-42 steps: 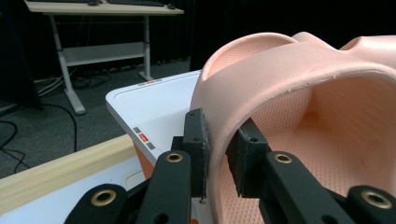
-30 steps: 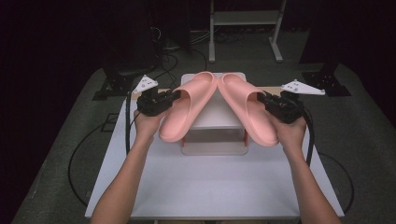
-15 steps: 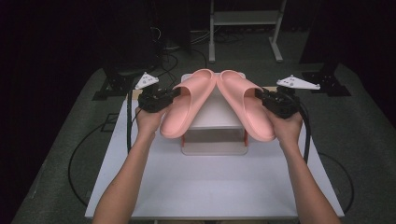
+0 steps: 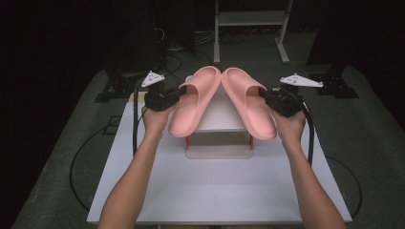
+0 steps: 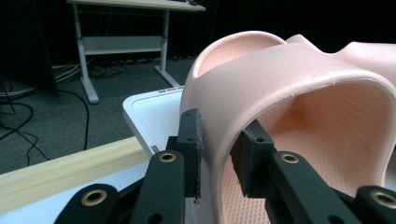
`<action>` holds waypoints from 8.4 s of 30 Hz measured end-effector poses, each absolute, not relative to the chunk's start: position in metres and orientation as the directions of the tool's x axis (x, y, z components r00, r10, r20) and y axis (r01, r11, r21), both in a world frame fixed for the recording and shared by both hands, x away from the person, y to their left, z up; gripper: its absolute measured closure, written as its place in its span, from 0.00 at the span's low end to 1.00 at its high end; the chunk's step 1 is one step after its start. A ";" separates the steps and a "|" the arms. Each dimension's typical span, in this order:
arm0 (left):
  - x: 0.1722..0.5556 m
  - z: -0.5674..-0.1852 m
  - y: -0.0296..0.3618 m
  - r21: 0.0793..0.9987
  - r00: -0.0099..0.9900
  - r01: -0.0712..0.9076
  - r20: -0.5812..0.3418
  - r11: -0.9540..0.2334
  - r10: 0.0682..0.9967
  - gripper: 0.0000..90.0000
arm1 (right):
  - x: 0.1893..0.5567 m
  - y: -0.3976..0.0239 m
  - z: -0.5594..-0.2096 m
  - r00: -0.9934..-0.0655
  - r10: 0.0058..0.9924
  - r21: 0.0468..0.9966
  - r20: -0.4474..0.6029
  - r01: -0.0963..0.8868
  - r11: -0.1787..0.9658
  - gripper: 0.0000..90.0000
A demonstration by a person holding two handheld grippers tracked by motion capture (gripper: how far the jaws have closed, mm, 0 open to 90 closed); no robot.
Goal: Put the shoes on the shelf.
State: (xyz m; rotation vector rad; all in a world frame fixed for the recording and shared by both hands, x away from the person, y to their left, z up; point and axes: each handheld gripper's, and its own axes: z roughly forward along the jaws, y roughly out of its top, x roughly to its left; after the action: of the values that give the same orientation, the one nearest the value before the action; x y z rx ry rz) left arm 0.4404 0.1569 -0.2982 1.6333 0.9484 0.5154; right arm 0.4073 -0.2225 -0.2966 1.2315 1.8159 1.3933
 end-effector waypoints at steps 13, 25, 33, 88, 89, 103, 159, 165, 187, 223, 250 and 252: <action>0.447 -0.298 0.155 0.944 0.565 0.327 -0.164 -0.037 0.808 0.80 | 0.418 -0.219 -0.300 -0.416 0.896 0.936 0.152 0.353 0.005 0.86; 0.448 -0.297 0.153 0.943 0.551 0.331 -0.174 -0.023 0.816 0.78 | 0.423 -0.215 -0.298 -0.405 0.899 0.937 0.168 0.348 -0.018 0.84; 0.450 -0.297 0.153 0.942 0.543 0.337 -0.191 -0.003 0.818 0.77 | 0.426 -0.211 -0.298 -0.397 0.899 0.934 0.182 0.357 -0.031 0.83; 0.461 -0.303 0.134 0.926 0.535 0.377 -0.226 0.009 0.814 0.71 | 0.447 -0.186 -0.302 -0.335 0.916 0.914 0.222 0.398 -0.076 0.73; 0.462 -0.303 0.133 0.926 0.538 0.378 -0.223 0.004 0.813 0.71 | 0.447 -0.186 -0.302 -0.336 0.915 0.913 0.224 0.400 -0.076 0.72; 0.466 -0.306 0.127 0.924 0.553 0.383 -0.228 -0.002 0.802 0.71 | 0.450 -0.182 -0.304 -0.326 0.920 0.908 0.217 0.414 -0.067 0.71; 0.442 -0.296 0.137 0.938 0.599 0.347 -0.238 0.020 0.765 0.65 | 0.428 -0.206 -0.300 -0.453 0.854 0.908 0.256 0.415 -0.053 0.63; 0.438 -0.298 0.136 0.940 0.617 0.340 -0.244 0.025 0.748 0.65 | 0.422 -0.208 -0.301 -0.461 0.850 0.915 0.254 0.399 -0.057 0.63; 0.423 -0.304 0.138 0.943 0.671 0.331 -0.261 0.035 0.694 0.60 | 0.407 -0.213 -0.307 -0.515 0.818 0.918 0.258 0.395 -0.041 0.58; 0.383 -0.304 0.143 0.952 0.758 0.304 -0.250 0.012 0.602 0.49 | 0.371 -0.218 -0.313 -0.598 0.752 0.919 0.280 0.393 -0.029 0.52; 0.341 -0.313 0.138 0.965 0.799 0.260 -0.192 -0.040 0.570 0.44 | 0.341 -0.220 -0.321 -0.659 0.711 0.931 0.244 0.365 0.018 0.43; 0.339 -0.315 0.139 0.965 0.799 0.260 -0.191 -0.041 0.570 0.44 | 0.338 -0.220 -0.323 -0.663 0.709 0.933 0.240 0.360 0.022 0.43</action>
State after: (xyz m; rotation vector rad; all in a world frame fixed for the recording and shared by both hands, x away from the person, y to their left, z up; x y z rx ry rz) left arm 0.3385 0.1386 -0.3147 1.6292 0.6691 0.2835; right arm 0.3377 -0.2204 -0.3232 1.0988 2.0092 1.6838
